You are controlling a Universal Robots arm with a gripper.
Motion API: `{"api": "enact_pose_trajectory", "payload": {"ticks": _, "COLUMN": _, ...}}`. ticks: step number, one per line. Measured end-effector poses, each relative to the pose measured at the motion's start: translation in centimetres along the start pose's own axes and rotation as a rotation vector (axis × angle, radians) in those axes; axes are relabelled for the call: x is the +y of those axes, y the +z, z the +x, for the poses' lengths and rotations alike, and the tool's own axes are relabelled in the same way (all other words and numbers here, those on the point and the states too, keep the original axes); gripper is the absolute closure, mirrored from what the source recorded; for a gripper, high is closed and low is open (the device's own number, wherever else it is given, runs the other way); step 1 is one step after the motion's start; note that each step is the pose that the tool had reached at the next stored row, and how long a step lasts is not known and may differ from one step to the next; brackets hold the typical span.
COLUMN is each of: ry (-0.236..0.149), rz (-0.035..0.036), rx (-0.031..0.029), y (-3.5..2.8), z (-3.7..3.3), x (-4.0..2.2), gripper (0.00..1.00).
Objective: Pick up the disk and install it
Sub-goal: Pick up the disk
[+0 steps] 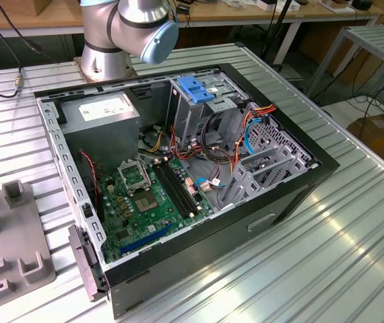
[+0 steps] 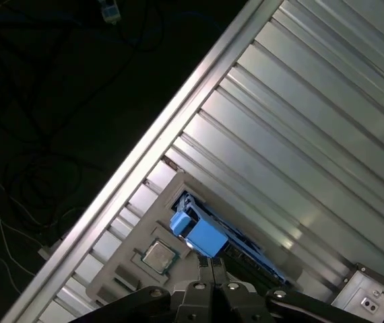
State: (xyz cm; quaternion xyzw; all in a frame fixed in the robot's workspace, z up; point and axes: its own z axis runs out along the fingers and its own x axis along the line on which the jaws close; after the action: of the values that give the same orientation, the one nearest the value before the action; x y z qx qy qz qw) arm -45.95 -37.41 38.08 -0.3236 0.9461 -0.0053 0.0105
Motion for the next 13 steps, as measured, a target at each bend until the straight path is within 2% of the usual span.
{"api": "enact_pose_trajectory", "payload": {"ticks": 2, "ry": -0.006, "rz": 0.0045, "rx": 0.0033, "y": 0.01, "z": -0.01, "x": 0.00, "gripper": 0.90}}
{"api": "enact_pose_trajectory", "payload": {"ticks": 5, "ry": -0.031, "rz": 0.0147, "rx": 0.0127, "y": 0.01, "z": 0.00, "x": 0.00, "gripper": 0.90}}
{"api": "enact_pose_trajectory", "payload": {"ticks": 7, "ry": -0.061, "rz": 0.0173, "rx": 0.0142, "y": 0.02, "z": 0.00, "x": -0.01, "gripper": 0.90}}
{"api": "enact_pose_trajectory", "payload": {"ticks": 8, "ry": -0.093, "rz": 0.0180, "rx": 0.0145, "y": 0.02, "z": 0.00, "x": 0.00, "gripper": 0.90}}
{"api": "enact_pose_trajectory", "payload": {"ticks": 13, "ry": -0.177, "rz": 0.0195, "rx": 0.0139, "y": 0.05, "z": -0.01, "x": 0.00, "gripper": 0.90}}
